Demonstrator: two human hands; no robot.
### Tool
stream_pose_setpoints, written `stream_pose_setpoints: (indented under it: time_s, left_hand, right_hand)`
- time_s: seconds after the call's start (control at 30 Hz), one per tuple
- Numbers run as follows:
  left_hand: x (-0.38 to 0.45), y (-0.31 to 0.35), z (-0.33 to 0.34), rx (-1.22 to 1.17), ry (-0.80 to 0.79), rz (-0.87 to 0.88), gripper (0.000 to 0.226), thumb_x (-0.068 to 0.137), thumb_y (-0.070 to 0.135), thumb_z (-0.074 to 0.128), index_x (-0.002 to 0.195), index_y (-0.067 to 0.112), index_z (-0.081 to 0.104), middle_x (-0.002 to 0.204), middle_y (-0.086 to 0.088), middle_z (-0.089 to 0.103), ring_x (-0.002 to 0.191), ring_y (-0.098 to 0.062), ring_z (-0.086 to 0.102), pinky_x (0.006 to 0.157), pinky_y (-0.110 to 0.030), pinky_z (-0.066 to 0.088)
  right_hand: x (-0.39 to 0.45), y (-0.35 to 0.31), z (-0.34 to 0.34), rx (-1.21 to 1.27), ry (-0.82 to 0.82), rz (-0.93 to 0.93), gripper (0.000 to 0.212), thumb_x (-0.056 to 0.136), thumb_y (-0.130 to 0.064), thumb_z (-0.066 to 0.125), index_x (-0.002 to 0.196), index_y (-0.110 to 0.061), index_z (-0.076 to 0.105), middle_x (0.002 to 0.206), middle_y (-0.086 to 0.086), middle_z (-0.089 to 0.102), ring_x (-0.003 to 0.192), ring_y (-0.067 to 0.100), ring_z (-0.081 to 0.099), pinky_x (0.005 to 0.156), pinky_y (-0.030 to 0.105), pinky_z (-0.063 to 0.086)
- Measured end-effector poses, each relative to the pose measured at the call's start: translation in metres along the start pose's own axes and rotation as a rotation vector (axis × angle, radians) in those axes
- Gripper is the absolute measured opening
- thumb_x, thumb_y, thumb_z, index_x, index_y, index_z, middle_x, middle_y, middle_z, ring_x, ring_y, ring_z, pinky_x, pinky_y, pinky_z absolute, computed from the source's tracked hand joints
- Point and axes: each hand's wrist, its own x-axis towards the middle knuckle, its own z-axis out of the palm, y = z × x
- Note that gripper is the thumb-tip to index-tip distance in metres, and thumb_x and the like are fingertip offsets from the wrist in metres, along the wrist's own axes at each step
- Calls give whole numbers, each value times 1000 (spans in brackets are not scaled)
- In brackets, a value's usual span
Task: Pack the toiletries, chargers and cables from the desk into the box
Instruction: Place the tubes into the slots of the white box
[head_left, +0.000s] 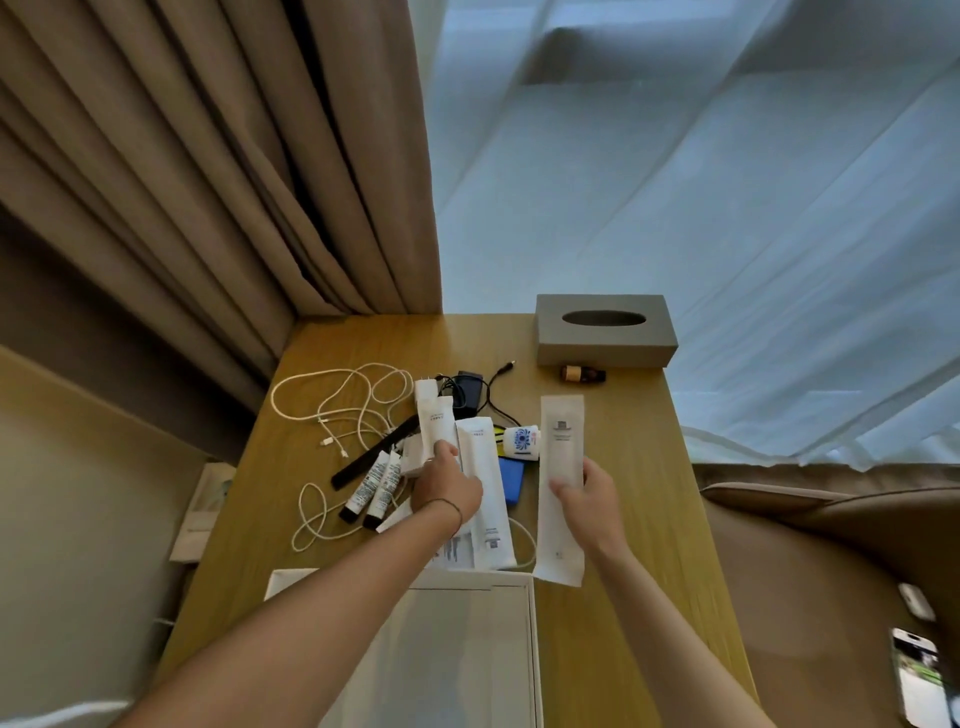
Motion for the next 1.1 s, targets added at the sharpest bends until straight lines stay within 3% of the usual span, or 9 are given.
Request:
stream_pose_setpoints:
  time_s: [0.17, 0.3, 0.47, 0.57, 0.7, 0.83, 1.0, 1.1]
  left_hand:
    - [6, 13, 32, 306, 70, 56, 89, 82, 51, 74, 147, 25, 19, 135, -12, 48, 112, -29, 59, 82, -41, 54]
    - [11, 14, 46, 511, 33, 178, 113, 78, 51, 77, 156, 29, -2, 144, -15, 36, 120, -30, 51, 93, -43, 50]
    - [14, 20, 49, 283, 31, 104, 118, 80, 22, 80, 156, 31, -10, 142, -16, 36, 116, -31, 56, 91, -43, 55]
    - [12, 18, 43, 114, 69, 94, 120, 79, 4, 76, 156, 34, -11, 137, -16, 47, 113, -33, 59, 91, -47, 56]
    - [7, 17, 28, -107, 141, 155, 116, 81, 1, 76, 155, 38, -5, 145, -16, 46, 117, -35, 58, 90, -51, 57]
    - [1, 16, 3, -411, 177, 175, 107, 84, 0, 73, 156, 37, 4, 146, -14, 46, 121, -33, 55, 92, -51, 53]
    - [-13, -2, -38, -617, 204, 203, 54, 93, 11, 66, 143, 17, 45, 132, -11, 60, 120, -32, 59, 96, -49, 53]
    - [-29, -15, -64, -740, 204, 182, 39, 97, 17, 62, 134, 18, 51, 126, -7, 63, 112, -28, 62, 92, -47, 55]
  right_hand:
    - [-2, -17, -10, 177, -15, -35, 23, 95, -12, 65, 104, -33, 62, 96, -7, 72, 83, 2, 71, 58, 17, 57]
    - [-6, -25, -18, 285, -33, -17, 25, 95, -11, 65, 107, -33, 63, 94, -15, 75, 85, 7, 74, 60, 20, 58]
    - [-14, -32, -20, 397, -23, 55, 23, 94, -15, 68, 113, -28, 65, 108, 2, 76, 93, 19, 75, 74, 37, 63]
    - [-24, -40, -18, 430, -61, 55, 24, 94, -16, 68, 116, -25, 65, 108, 6, 77, 95, 23, 75, 81, 44, 62]
    - [-39, -49, -19, 442, -97, 47, 27, 93, -17, 69, 119, -24, 67, 111, 7, 76, 101, 28, 73, 87, 49, 60]
    - [-59, -57, -16, 444, -127, 55, 24, 91, -14, 70, 110, -28, 74, 109, 4, 77, 101, 26, 73, 88, 46, 60]
    - [-91, -58, 1, 439, -203, 28, 27, 78, -15, 74, 103, -24, 77, 105, 7, 77, 97, 27, 73, 78, 36, 59]
    - [-111, -55, 15, 402, -254, 35, 34, 74, -12, 73, 107, -16, 74, 105, 7, 77, 98, 26, 74, 77, 33, 59]
